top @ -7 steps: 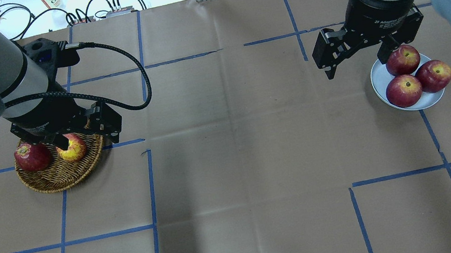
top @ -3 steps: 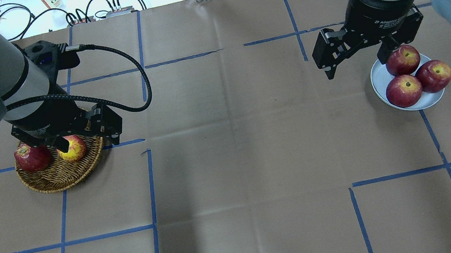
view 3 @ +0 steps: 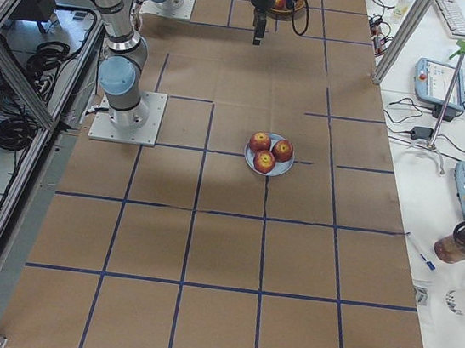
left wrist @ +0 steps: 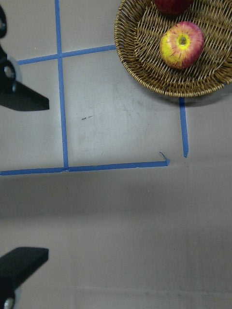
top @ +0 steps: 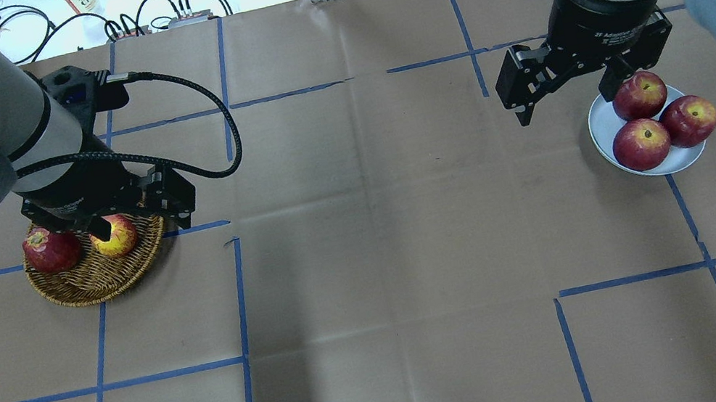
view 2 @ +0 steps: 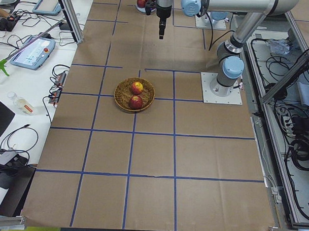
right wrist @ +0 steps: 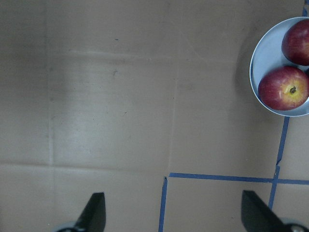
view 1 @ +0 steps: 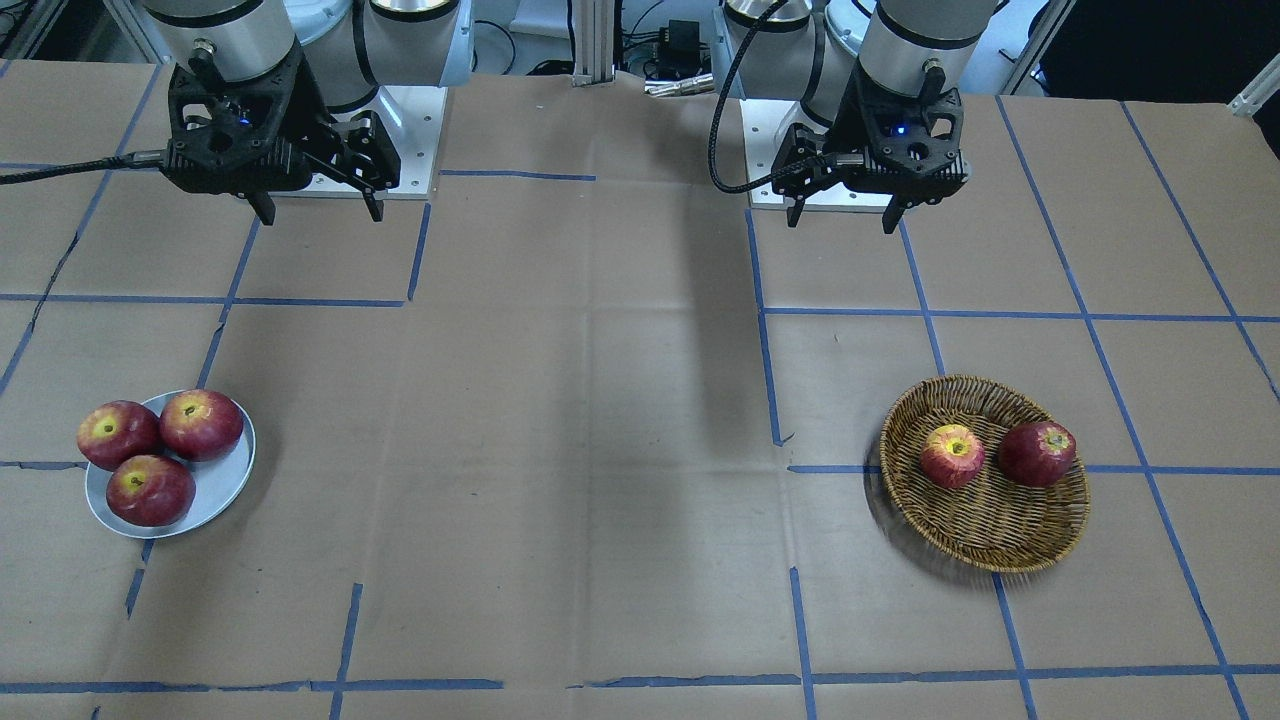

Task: Transfer apple from basket to plate

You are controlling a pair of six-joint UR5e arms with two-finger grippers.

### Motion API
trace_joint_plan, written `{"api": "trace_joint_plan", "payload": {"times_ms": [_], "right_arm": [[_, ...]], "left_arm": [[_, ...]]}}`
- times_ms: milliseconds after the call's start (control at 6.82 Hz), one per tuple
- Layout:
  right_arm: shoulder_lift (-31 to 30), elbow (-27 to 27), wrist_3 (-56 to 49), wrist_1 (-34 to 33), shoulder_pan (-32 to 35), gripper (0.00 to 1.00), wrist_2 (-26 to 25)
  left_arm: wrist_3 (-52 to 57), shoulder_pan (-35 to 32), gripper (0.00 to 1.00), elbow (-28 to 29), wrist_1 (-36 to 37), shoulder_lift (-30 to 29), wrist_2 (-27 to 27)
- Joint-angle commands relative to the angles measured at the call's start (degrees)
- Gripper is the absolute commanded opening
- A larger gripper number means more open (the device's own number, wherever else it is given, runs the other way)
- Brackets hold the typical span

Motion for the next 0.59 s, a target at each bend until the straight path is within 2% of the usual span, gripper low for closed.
{"api": "trace_joint_plan", "payload": {"times_ms": [0,293,440], "right_arm": [[0.05,0.03,-0.02,0.00,0.00,1.00,0.00],[-0.04,0.03,-0.02,0.00,0.00,1.00,0.00],[-0.04,0.03,-0.02,0.00,0.00,1.00,0.00]], "left_arm": [[1.06,0.42,1.00,-0.44,0.37,0.24,0.15],[1.07,1.04,1.00,-3.15,0.64,1.03,2.06],[3.42,3.57,1.00,-3.77,1.86,0.95,3.12]]}}
